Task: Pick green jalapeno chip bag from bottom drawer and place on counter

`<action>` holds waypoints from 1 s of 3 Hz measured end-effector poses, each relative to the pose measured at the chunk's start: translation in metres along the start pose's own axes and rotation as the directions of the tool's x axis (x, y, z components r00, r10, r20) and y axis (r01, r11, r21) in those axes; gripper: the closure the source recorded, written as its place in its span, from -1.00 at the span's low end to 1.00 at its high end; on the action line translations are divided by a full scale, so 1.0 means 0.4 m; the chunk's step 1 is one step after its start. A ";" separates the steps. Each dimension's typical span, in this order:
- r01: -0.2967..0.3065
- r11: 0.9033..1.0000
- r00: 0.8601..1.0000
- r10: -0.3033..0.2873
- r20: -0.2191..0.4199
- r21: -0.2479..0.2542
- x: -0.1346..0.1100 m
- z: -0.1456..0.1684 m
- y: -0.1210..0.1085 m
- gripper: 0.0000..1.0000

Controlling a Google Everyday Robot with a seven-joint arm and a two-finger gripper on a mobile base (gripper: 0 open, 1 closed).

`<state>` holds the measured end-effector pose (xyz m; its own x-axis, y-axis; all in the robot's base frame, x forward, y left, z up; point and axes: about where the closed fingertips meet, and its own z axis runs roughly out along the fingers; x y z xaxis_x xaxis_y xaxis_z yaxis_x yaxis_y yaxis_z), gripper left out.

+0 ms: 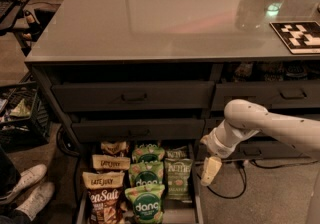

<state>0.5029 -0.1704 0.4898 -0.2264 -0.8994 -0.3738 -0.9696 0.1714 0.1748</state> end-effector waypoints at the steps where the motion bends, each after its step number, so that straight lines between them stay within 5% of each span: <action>1: -0.002 1.000 1.000 0.002 0.000 -0.004 0.002 0.006 0.000 -1.00; 3: -0.017 1.000 0.998 0.018 0.060 -0.018 0.024 0.120 -0.036 -1.00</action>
Offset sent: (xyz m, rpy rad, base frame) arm -0.0027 0.0057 -0.0296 0.0405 0.0281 -0.0184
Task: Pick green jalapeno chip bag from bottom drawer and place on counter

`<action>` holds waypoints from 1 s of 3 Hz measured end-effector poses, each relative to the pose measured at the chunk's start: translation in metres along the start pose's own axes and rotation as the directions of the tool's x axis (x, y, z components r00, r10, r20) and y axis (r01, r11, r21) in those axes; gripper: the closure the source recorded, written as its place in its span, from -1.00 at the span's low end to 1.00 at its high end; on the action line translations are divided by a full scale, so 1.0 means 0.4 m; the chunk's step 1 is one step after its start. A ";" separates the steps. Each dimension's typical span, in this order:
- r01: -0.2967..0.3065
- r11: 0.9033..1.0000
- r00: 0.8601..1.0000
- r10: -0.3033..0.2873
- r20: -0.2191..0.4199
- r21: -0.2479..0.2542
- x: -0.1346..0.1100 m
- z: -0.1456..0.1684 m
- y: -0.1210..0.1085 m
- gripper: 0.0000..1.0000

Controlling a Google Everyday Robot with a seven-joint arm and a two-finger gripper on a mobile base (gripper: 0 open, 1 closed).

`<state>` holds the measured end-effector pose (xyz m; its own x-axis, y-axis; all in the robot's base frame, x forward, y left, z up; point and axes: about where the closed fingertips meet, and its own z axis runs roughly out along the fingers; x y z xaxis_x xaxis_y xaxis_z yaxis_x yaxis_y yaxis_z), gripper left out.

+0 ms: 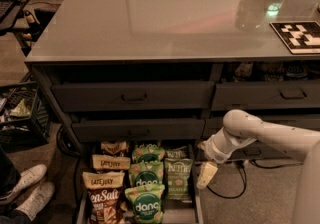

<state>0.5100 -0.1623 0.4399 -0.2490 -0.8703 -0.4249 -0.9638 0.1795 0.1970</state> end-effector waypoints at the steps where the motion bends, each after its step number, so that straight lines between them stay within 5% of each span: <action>1: -0.017 1.000 0.998 0.018 0.067 -0.023 0.048 0.184 -0.081 -1.00; 3: -0.006 1.000 0.995 0.008 0.102 -0.016 0.050 0.243 -0.120 -1.00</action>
Offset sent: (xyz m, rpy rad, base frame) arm 0.0324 0.0139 -0.1117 0.0977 0.0174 -0.0325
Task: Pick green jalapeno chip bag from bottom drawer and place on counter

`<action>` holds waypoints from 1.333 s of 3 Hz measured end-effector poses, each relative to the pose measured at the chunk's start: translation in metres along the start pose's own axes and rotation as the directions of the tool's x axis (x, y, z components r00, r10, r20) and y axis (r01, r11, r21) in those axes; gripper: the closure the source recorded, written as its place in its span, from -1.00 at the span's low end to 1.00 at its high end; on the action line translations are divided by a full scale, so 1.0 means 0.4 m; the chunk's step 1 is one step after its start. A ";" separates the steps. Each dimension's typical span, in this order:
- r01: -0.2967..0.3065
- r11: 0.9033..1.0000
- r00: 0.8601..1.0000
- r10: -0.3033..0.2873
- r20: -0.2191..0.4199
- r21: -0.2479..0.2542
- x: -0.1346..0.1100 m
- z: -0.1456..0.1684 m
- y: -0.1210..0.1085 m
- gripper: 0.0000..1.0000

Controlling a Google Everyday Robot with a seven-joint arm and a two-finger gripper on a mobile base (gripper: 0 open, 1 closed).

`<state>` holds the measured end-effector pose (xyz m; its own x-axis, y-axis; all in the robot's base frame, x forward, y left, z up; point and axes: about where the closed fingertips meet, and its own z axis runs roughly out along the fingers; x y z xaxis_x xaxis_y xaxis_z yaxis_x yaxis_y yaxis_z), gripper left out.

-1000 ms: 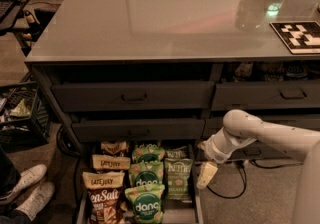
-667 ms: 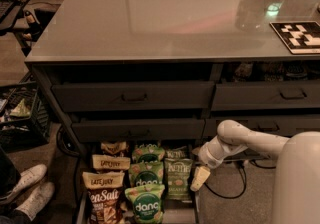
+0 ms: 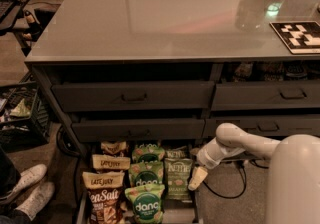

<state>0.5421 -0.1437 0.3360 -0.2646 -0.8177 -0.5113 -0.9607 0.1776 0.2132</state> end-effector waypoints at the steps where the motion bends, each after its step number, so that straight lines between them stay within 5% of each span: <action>1: 0.016 1.000 0.999 -0.016 0.034 0.001 0.010 0.073 -0.065 -1.00; 4: 0.003 1.000 0.998 -0.003 0.070 -0.006 0.021 0.213 -0.210 -0.84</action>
Offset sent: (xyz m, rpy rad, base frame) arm 0.0724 0.0135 -0.0758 0.0656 -0.0517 -0.0107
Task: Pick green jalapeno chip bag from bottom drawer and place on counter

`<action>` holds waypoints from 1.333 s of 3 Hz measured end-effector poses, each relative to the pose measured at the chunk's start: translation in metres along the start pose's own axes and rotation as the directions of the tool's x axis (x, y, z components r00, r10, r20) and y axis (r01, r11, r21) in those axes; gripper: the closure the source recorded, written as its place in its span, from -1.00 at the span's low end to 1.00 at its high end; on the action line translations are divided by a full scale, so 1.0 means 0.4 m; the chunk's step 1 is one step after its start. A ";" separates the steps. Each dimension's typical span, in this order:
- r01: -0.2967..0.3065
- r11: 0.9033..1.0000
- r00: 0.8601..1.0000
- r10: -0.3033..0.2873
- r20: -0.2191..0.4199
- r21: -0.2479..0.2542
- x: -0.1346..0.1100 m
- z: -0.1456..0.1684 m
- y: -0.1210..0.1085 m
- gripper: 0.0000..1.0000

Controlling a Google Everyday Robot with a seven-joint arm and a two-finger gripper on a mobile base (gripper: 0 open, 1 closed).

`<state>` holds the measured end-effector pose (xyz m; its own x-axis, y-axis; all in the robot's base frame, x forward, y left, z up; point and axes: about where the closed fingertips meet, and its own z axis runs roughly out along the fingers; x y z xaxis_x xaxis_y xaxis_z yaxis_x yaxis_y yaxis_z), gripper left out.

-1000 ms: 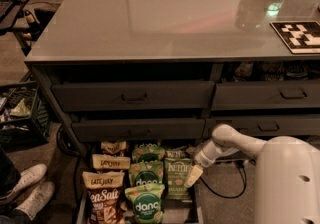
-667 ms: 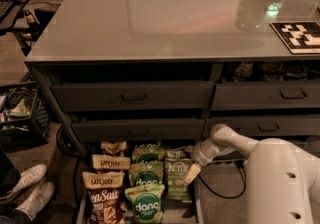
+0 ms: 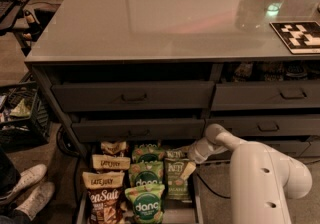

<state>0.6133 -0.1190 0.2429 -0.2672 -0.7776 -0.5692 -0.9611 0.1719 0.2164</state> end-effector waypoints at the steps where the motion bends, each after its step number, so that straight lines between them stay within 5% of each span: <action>1: -0.004 1.000 1.000 0.003 -0.011 -0.009 0.012 0.019 -0.012 -0.82; 4: -0.049 0.998 0.998 0.048 -0.043 -0.027 0.091 0.081 -0.002 -0.64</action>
Offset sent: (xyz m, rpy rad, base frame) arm 0.0063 -0.0065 -0.0274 -0.0369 0.0320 -0.0102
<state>0.6020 -0.1277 0.1964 -0.3098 -0.7937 -0.5236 -0.9445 0.1937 0.2653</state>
